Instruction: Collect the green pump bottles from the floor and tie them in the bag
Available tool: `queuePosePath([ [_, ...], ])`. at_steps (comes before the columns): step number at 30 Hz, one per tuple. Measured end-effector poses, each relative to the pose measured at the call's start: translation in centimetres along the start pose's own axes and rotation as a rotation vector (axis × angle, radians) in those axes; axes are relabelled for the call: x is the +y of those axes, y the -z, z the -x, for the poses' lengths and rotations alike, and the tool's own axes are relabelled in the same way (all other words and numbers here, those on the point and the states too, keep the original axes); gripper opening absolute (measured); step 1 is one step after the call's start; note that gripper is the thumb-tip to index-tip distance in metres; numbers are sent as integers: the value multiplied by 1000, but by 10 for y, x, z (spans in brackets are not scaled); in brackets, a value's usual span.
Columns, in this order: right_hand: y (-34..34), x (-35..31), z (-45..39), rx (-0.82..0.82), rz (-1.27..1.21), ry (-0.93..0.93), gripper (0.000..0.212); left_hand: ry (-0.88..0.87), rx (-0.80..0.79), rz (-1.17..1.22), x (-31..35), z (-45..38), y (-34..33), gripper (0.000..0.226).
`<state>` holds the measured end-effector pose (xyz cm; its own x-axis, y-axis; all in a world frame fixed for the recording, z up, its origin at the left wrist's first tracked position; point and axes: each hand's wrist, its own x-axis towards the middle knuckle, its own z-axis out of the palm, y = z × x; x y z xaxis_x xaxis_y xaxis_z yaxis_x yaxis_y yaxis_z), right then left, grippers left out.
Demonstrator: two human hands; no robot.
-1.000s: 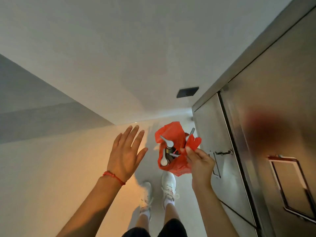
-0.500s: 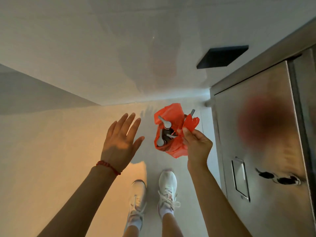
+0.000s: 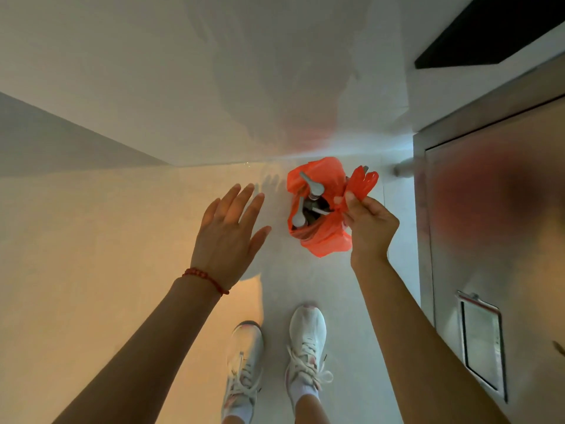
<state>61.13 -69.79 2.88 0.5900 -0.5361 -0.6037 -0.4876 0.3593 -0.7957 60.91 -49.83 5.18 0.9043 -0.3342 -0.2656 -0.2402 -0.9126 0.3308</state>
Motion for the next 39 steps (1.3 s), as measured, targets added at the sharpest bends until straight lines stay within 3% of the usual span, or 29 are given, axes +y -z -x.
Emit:
queuePosePath([
  [7,10,7,0,11,162,131,21,-3,-14,5,4,-1,-6,47],
  [19,34,22,17,91,222,274,18,4,-38,-13,13,16,-5,48],
  [26,45,23,19,73,186,203,25,6,-51,-4,21,25,-8,48],
  [31,50,22,35,107,346,272,25,19,-59,8,25,34,-3,48],
  [36,57,11,55,36,320,101,26,17,-62,23,31,43,15,47],
  [39,61,2,76,56,461,205,29,7,-68,19,38,54,26,48],
])
